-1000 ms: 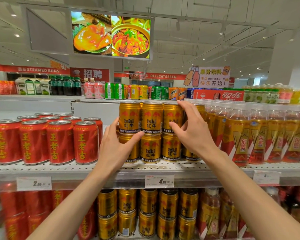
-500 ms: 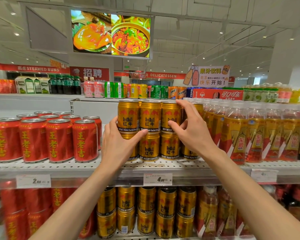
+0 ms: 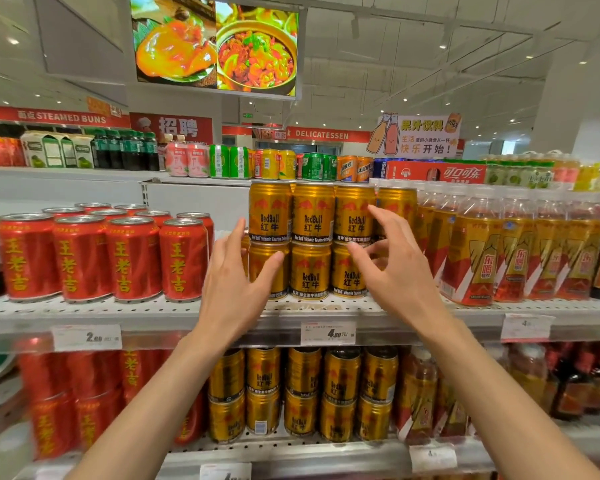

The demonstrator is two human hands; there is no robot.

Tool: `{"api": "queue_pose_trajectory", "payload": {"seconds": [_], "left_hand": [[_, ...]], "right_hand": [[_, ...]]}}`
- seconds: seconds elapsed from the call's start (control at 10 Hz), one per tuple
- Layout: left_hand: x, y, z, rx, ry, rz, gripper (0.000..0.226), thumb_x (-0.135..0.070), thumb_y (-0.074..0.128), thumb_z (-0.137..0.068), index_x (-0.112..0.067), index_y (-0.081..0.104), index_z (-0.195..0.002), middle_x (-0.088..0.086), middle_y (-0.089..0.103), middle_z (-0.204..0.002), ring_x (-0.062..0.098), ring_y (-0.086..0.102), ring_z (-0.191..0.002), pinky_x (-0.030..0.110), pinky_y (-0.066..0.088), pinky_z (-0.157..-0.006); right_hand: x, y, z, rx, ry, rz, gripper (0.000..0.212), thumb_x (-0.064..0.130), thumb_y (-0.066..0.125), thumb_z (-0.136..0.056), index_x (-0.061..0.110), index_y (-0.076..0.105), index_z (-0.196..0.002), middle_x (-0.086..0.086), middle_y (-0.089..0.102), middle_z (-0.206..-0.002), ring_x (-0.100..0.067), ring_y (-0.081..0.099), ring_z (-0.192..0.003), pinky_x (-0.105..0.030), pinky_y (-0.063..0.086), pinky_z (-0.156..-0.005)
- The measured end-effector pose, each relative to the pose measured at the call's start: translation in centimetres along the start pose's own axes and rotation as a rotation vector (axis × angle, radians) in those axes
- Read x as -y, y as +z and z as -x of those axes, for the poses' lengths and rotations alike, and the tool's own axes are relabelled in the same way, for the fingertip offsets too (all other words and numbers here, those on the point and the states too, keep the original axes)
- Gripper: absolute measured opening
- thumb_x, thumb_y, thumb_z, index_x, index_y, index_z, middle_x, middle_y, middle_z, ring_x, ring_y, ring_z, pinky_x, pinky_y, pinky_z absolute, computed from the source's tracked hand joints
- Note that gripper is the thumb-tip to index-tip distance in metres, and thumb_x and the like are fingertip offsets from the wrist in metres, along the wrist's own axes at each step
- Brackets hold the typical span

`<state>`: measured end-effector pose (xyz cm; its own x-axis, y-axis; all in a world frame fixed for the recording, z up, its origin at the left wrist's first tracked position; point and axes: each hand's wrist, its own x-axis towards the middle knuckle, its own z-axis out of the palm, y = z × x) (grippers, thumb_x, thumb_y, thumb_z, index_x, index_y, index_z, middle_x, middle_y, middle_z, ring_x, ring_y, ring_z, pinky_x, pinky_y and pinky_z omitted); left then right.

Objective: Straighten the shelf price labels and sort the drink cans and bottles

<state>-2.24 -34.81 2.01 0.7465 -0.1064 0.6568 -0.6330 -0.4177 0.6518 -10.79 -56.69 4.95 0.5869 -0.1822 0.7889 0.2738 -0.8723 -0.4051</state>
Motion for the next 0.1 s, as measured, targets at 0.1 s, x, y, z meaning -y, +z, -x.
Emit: {"api": "queue_pose_trajectory", "payload": {"seconds": [0.1], "left_hand": [[0.77, -0.40, 1.26, -0.011, 0.059, 0.007, 0.078, -0.051, 0.062, -0.097, -0.030, 0.024, -0.162, 0.002, 0.043, -0.153, 0.020, 0.054, -0.132, 0.053, 0.051, -0.107]], "right_hand": [[0.50, 0.03, 2.43, 0.018, 0.049, 0.015, 0.062, 0.044, 0.061, -0.098, 0.025, 0.040, -0.153, 0.006, 0.041, -0.155, -0.008, 0.060, -0.115, -0.032, 0.053, -0.095]]}}
